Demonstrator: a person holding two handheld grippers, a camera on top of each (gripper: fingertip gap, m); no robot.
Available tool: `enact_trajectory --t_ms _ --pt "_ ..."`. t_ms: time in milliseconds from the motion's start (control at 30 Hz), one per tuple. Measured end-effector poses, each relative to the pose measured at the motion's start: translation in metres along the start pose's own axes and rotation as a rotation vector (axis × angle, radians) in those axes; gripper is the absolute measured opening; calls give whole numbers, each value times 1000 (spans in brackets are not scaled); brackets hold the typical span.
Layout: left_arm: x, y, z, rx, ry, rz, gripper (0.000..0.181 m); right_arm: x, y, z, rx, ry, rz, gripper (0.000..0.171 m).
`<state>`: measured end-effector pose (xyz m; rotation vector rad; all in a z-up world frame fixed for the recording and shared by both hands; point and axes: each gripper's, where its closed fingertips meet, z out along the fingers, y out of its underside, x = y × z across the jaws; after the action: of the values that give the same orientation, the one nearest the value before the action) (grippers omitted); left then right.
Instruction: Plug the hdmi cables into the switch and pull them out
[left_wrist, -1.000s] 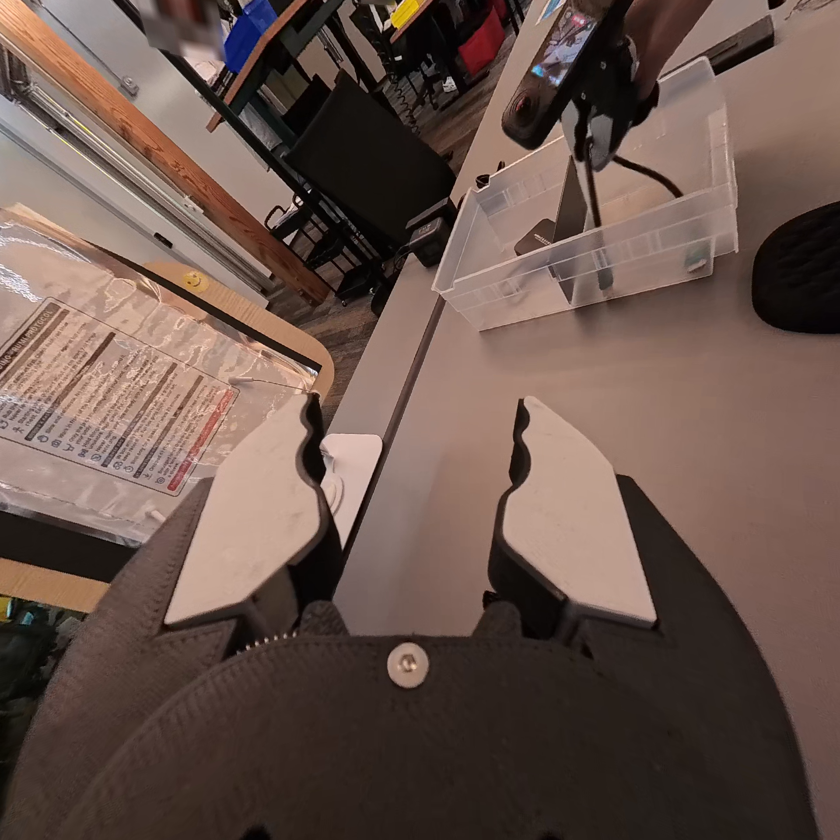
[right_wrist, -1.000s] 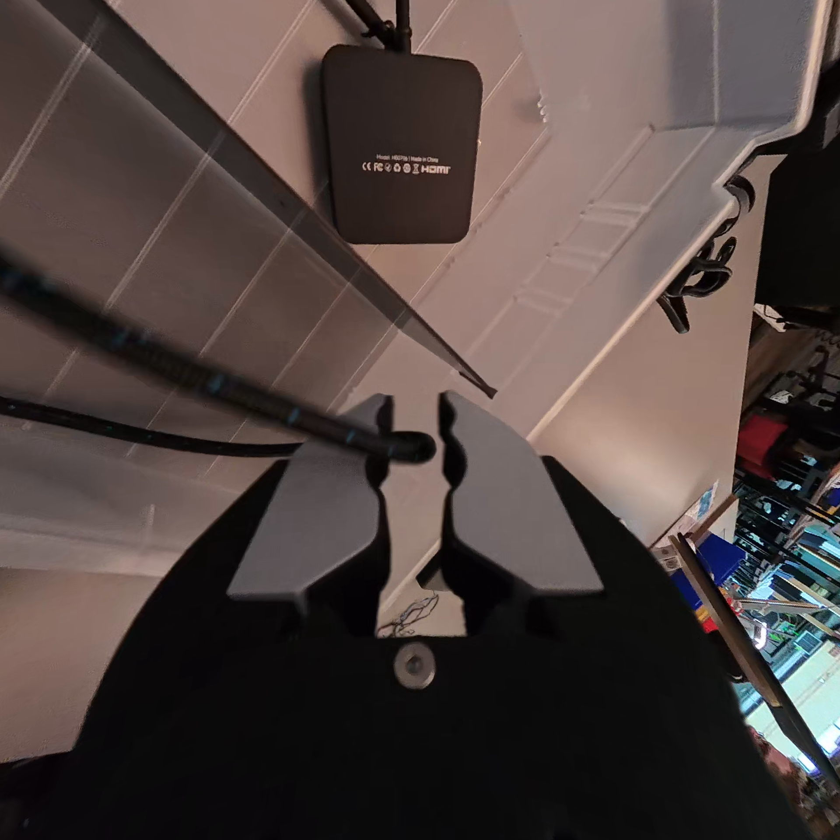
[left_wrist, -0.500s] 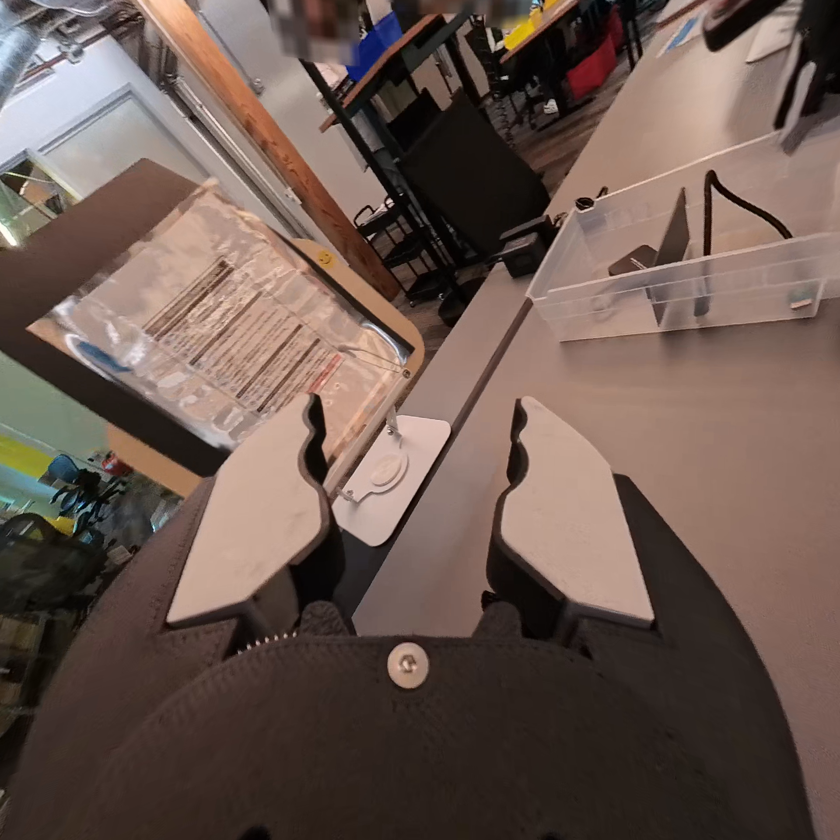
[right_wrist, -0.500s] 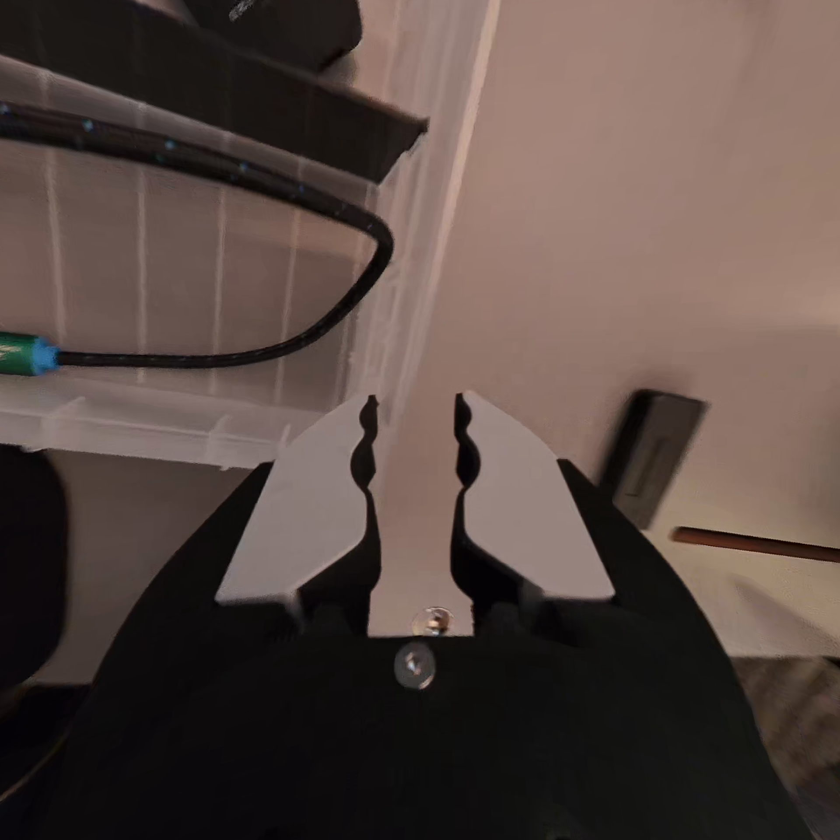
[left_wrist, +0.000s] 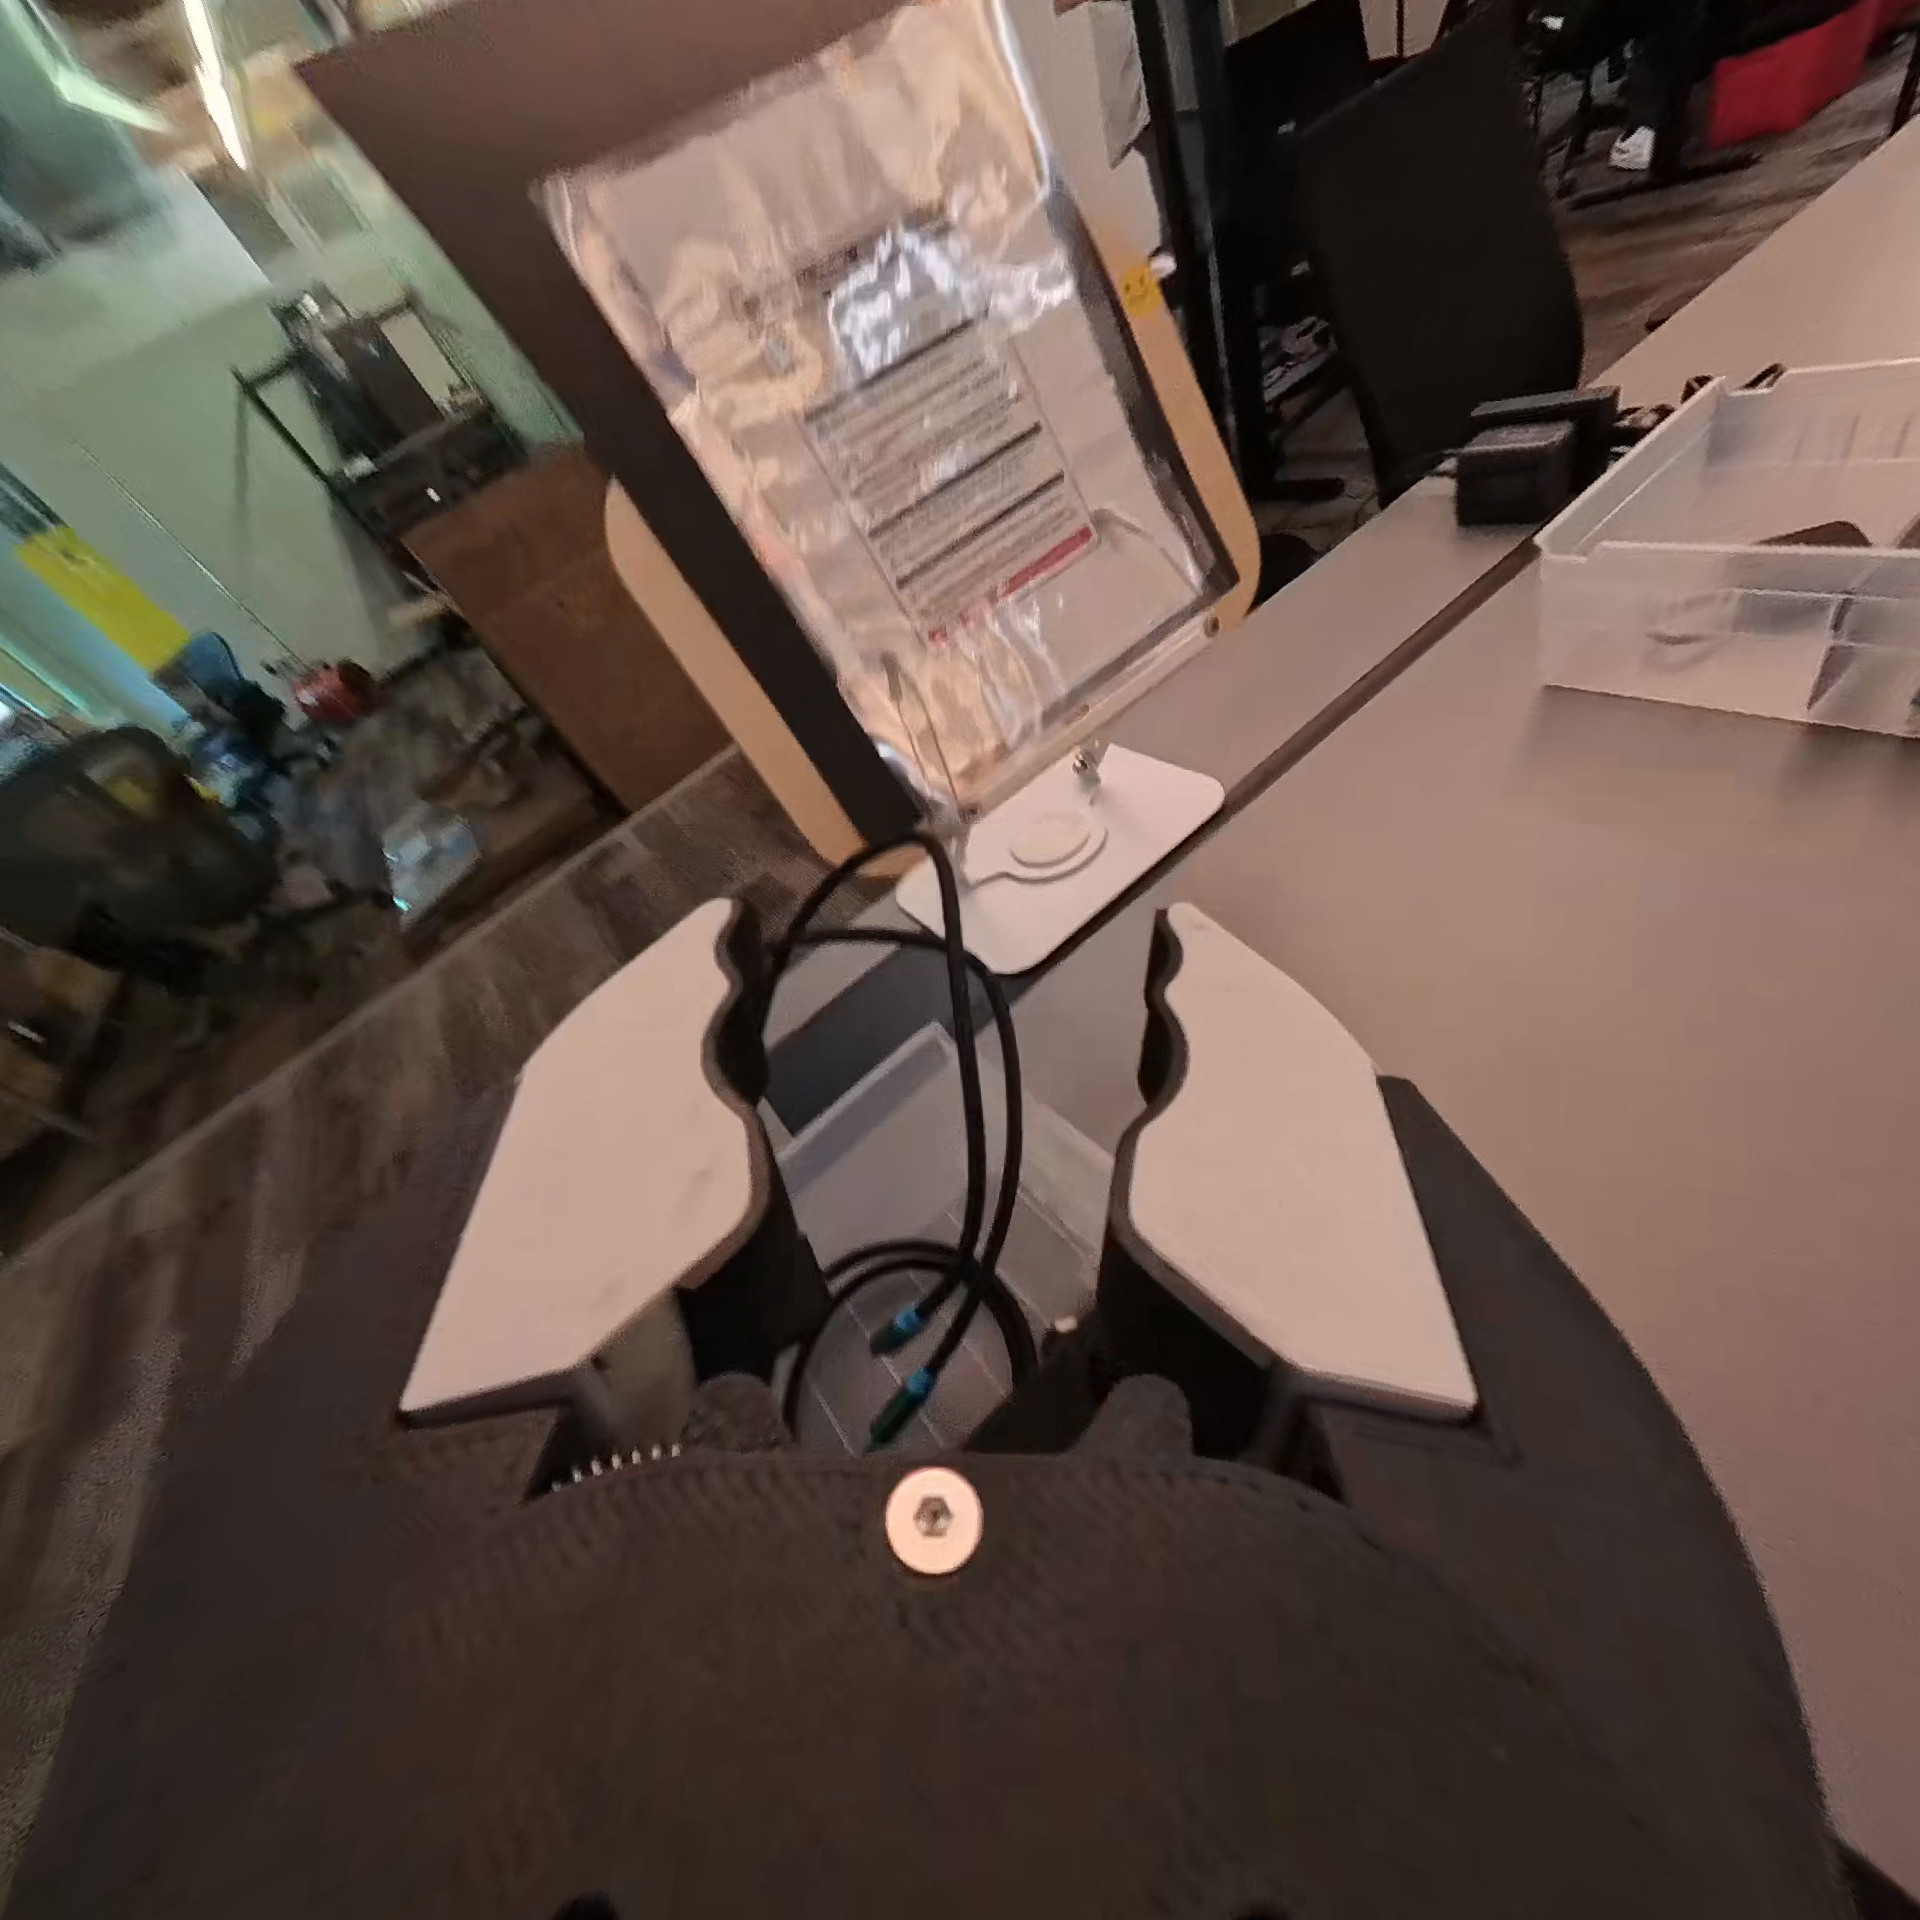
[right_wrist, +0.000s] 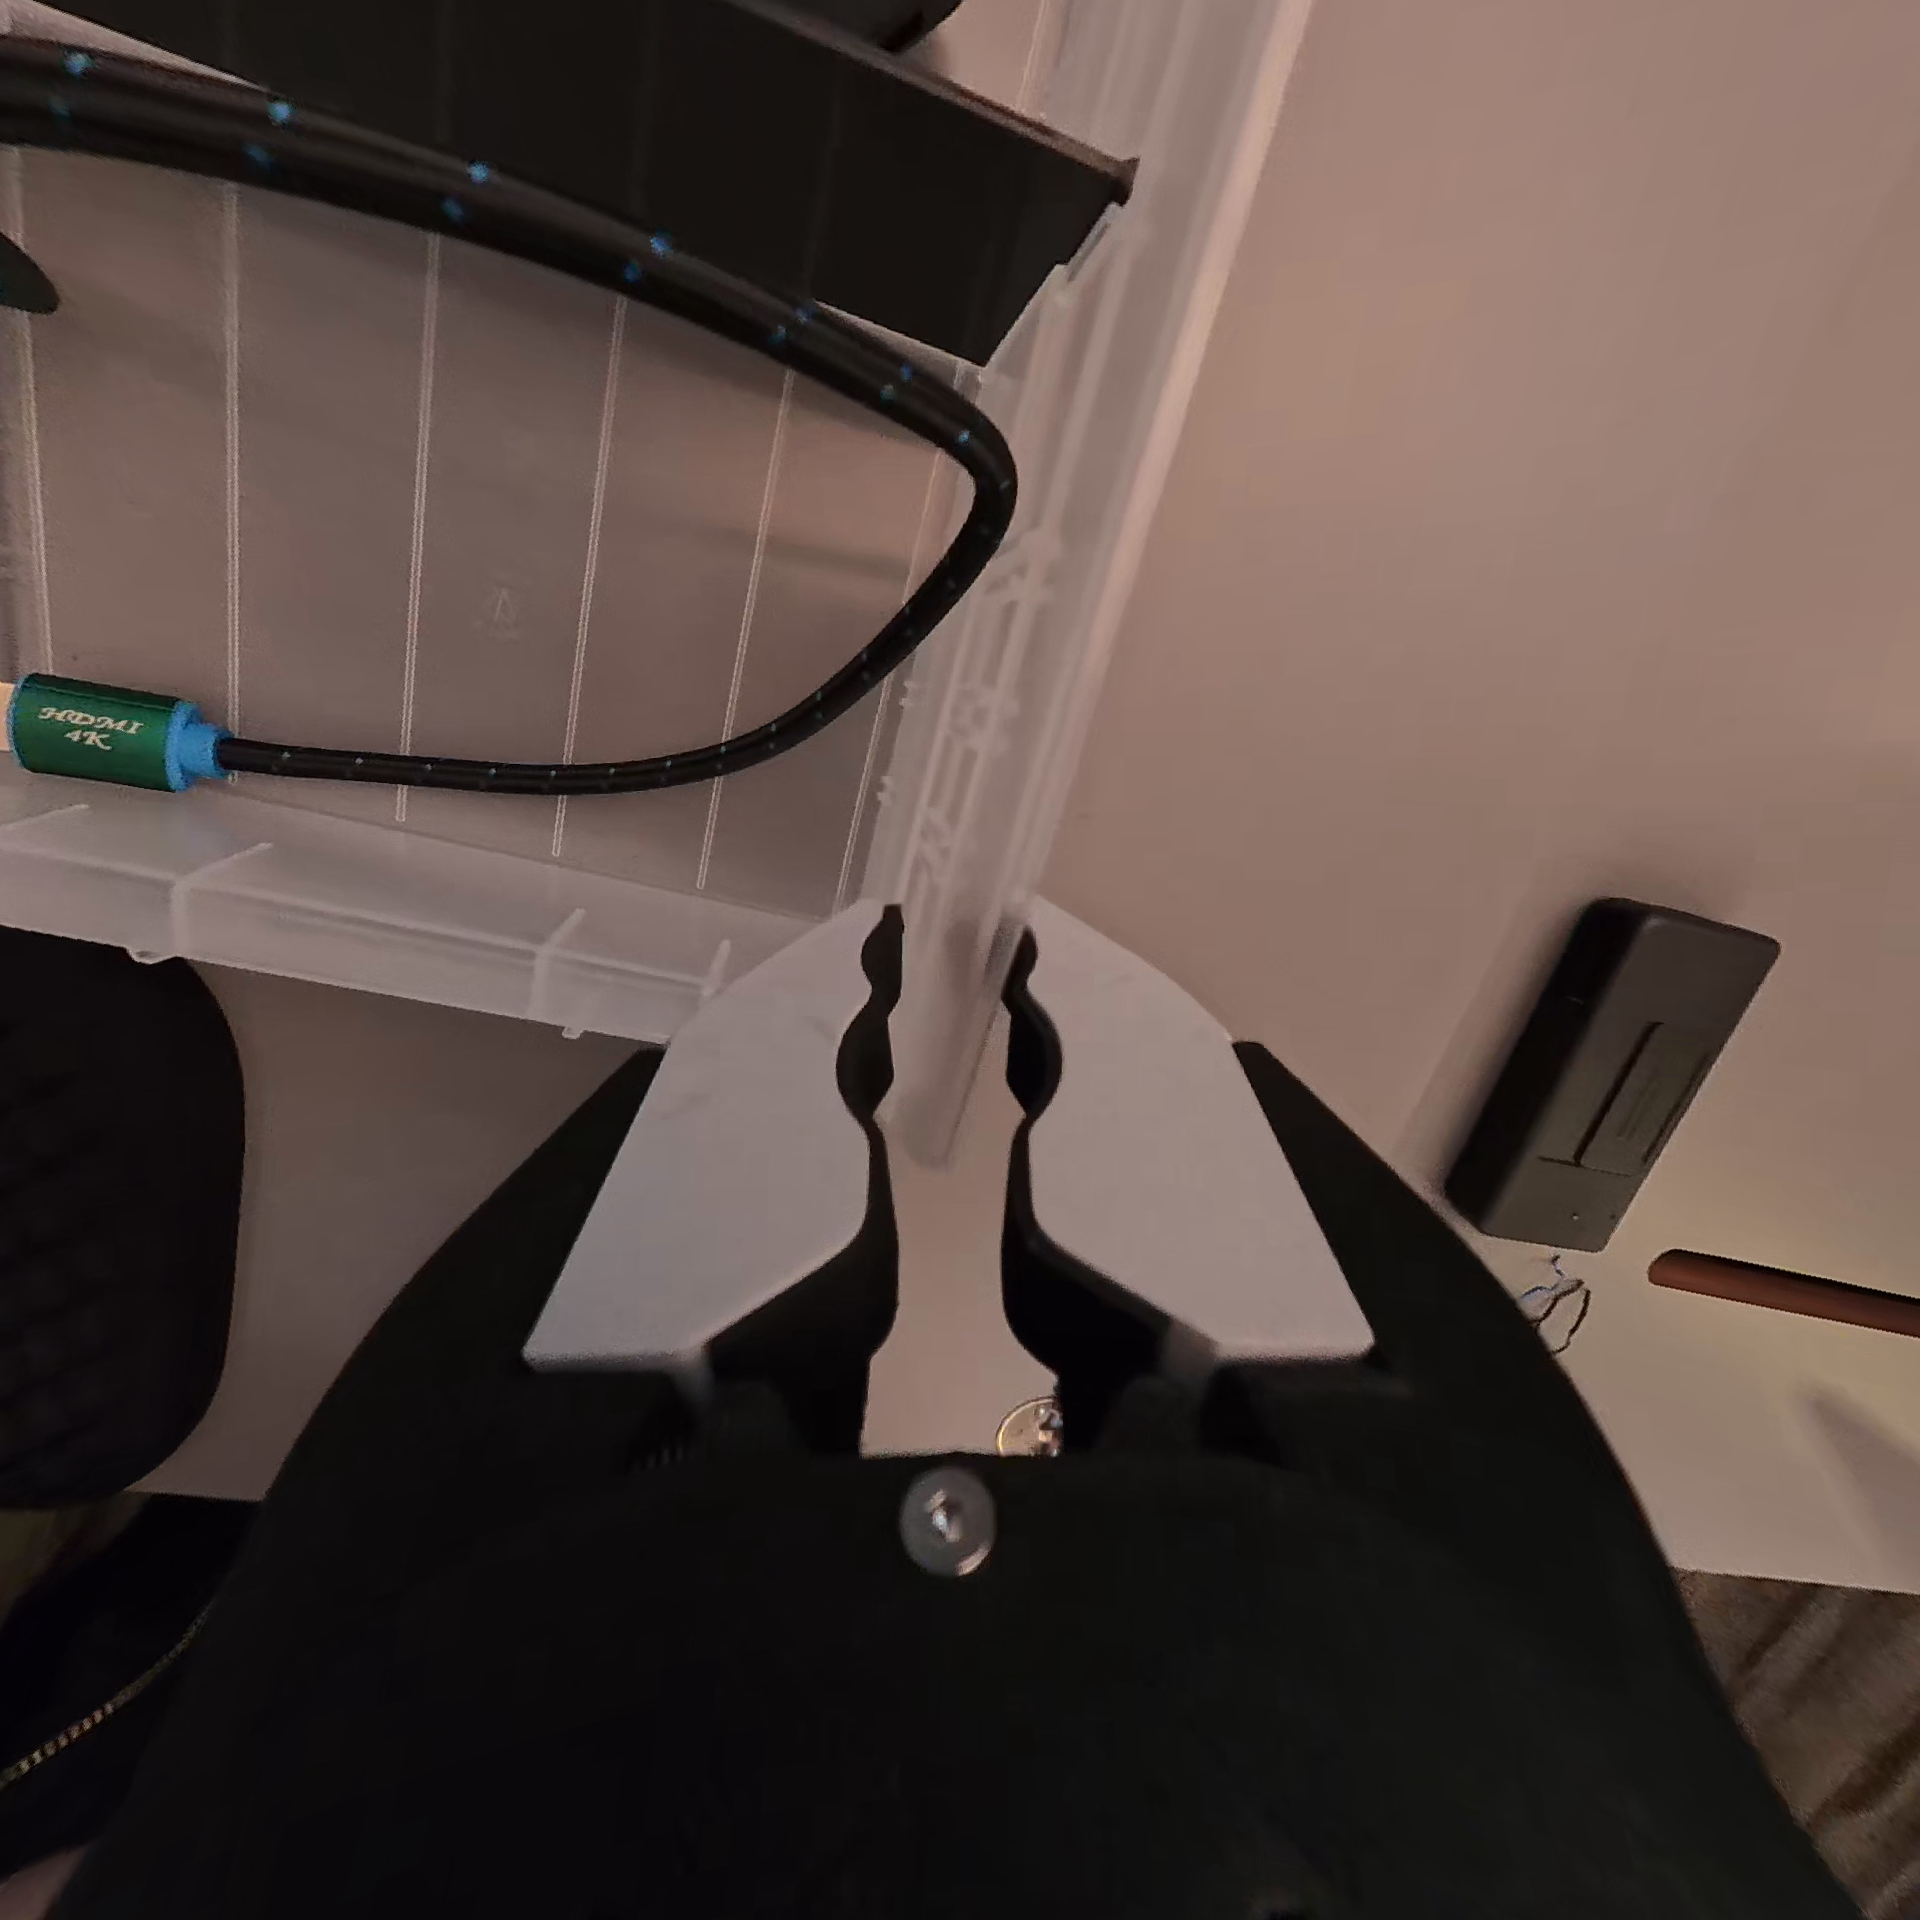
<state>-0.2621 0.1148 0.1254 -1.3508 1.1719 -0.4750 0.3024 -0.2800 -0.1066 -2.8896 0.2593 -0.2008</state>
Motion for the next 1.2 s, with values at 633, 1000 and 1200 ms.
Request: enact_trajectory --t_ms 633,1000,1200 --pt "-101 229 39 -767 -330 -119 65 -121 -182 -220 1021 226 -255 34" --pt "-100 264 57 -917 -363 -62 78 -250 -232 -245 1224 -73 -500 34" --pt "-103 274 52 -1035 -356 159 59 -266 -237 -209 1125 -97 -593 34"
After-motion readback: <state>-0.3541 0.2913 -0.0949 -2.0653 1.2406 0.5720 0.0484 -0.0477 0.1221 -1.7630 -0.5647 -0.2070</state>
